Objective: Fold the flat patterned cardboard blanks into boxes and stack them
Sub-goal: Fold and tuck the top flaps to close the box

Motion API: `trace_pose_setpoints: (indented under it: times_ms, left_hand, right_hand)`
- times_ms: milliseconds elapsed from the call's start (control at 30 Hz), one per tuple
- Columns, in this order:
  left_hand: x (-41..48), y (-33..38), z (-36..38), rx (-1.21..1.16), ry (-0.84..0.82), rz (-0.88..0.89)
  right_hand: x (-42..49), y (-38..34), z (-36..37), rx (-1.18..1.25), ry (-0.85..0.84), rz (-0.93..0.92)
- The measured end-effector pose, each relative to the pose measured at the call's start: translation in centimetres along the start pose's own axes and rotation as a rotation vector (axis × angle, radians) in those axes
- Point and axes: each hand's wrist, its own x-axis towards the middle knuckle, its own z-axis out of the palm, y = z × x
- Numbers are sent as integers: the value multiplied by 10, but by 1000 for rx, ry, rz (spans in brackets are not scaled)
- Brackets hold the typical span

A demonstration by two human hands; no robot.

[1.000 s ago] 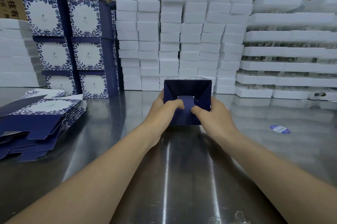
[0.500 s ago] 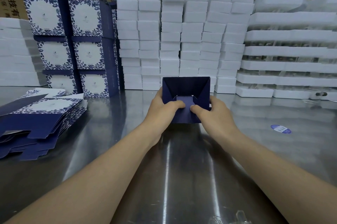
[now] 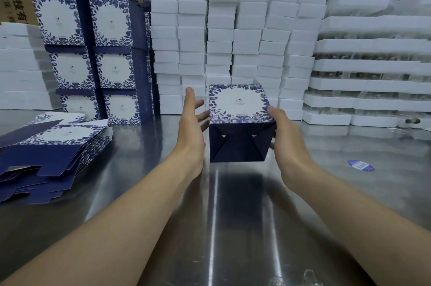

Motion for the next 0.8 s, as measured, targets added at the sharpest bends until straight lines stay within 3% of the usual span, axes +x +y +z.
trace_pose_setpoints:
  times_ms: [100, 200, 500, 800]
  left_hand:
    - [1, 9, 1, -76, 31, 120]
    - [4, 14, -2, -136, 38, 194]
    - [1, 5, 3, 119, -23, 241]
    - [-3, 5, 4, 127, 35, 229]
  right_hand:
    - [-3, -5, 1, 73, -4, -195]
    - [-5, -7, 0, 32, 37, -266]
    - [-7, -5, 3, 65, -41, -91]
    - [-6, -7, 0, 29, 36, -47]
